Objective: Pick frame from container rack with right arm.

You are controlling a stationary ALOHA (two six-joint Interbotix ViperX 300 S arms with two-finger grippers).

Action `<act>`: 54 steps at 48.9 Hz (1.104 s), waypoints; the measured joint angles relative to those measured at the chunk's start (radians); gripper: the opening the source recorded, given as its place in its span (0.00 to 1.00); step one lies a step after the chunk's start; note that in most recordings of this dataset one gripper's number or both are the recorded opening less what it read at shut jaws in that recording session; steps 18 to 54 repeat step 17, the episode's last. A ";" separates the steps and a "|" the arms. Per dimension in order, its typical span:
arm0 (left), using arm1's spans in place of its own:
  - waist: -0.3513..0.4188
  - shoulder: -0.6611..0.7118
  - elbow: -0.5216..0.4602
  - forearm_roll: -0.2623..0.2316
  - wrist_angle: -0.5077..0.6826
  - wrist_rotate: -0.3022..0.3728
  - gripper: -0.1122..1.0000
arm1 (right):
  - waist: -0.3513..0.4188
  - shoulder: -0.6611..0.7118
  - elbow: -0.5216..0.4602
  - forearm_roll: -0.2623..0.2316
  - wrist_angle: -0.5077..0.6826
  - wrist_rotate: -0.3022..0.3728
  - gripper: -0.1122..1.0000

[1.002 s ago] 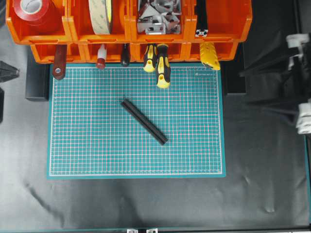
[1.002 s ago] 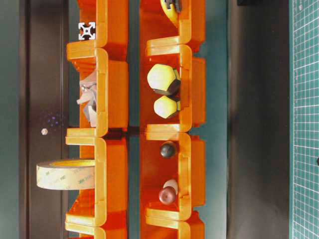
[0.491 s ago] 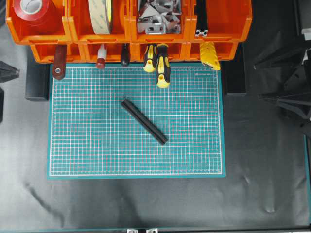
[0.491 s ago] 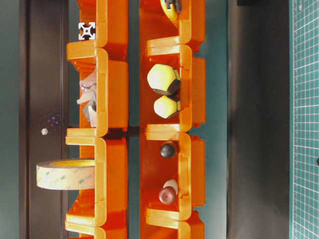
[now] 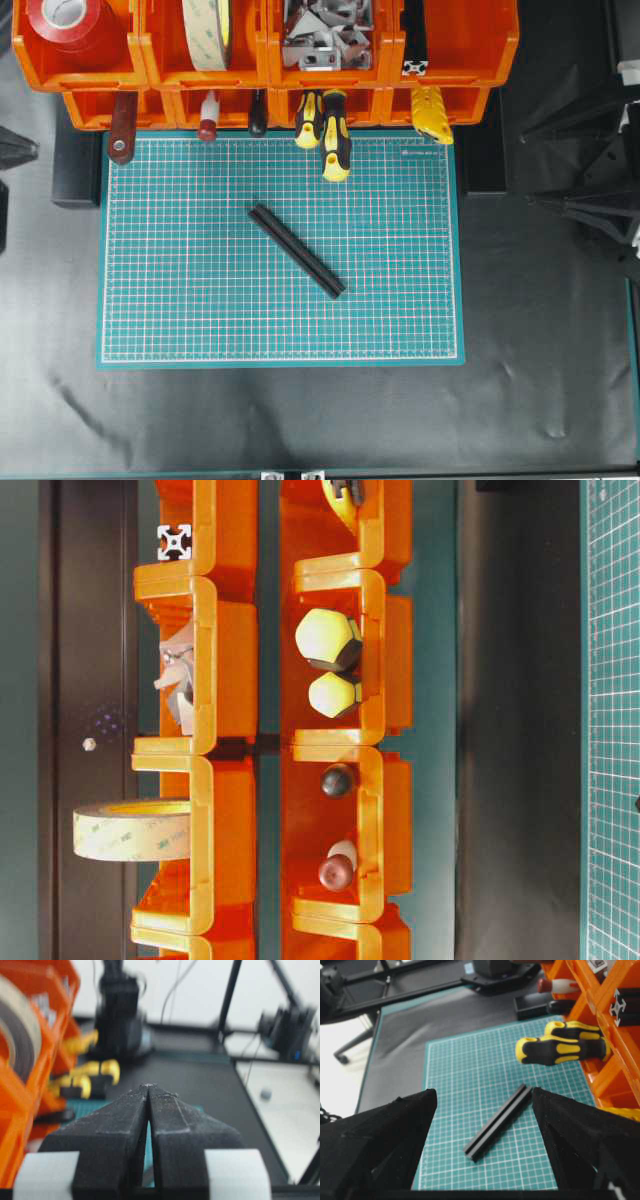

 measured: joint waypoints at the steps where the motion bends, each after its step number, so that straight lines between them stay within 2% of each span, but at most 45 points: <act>1: 0.000 0.002 0.000 0.000 -0.012 0.000 0.10 | 0.000 -0.002 0.000 0.000 0.000 -0.002 0.78; 17: -0.006 0.026 0.015 -0.002 -0.034 -0.002 0.10 | -0.040 -0.003 0.002 -0.003 0.020 -0.002 0.78; 54: -0.006 0.026 0.015 -0.002 -0.034 -0.002 0.10 | -0.040 -0.003 0.002 -0.003 0.020 -0.002 0.78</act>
